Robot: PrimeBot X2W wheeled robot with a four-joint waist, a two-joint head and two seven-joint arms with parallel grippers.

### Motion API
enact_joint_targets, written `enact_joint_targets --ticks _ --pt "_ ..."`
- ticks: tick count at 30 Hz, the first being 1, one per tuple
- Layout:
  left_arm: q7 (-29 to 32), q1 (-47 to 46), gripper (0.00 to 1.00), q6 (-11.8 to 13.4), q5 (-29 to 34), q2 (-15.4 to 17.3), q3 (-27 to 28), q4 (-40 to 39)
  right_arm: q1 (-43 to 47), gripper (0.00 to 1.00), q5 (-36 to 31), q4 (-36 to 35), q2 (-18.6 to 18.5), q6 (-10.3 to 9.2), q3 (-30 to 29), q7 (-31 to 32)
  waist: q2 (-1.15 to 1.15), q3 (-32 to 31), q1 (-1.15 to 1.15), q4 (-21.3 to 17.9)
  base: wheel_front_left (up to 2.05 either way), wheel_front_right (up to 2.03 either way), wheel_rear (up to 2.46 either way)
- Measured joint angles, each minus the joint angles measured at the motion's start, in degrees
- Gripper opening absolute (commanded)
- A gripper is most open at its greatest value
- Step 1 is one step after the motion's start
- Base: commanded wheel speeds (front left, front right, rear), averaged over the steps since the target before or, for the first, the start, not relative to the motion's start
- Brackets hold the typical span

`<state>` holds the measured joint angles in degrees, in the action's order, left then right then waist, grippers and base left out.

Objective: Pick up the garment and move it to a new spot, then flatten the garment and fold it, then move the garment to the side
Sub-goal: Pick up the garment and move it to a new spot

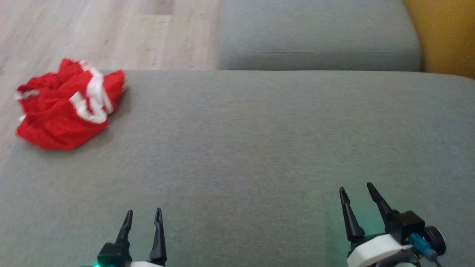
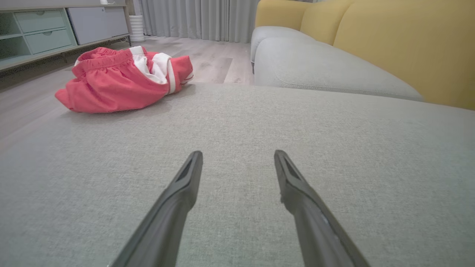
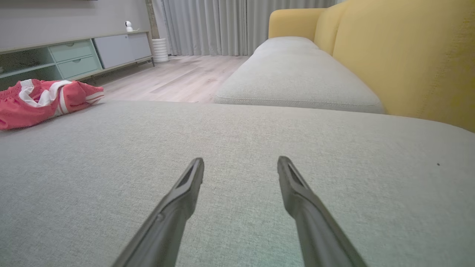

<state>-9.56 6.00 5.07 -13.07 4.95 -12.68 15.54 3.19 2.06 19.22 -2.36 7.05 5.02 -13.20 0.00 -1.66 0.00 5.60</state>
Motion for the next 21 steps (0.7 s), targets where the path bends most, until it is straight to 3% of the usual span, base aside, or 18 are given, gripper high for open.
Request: enact_joint_targets --ticks 15,21 --pt "0.43 -0.28 1.0 1.57 -0.26 1.9 1.34 -2.29 -0.26 1.0 -0.03 -0.31 -0.01 0.0 0.68 -0.49 0.0 1.76 0.0 17.32 0.0 0.0 0.0" --pt "0.52 0.0 1.0 2.07 -1.05 2.41 1.9 -3.0 -0.34 1.0 -0.04 -0.32 0.0 0.0 2.09 -0.51 0.0 1.96 0.0 22.41 0.0 0.0 0.0"
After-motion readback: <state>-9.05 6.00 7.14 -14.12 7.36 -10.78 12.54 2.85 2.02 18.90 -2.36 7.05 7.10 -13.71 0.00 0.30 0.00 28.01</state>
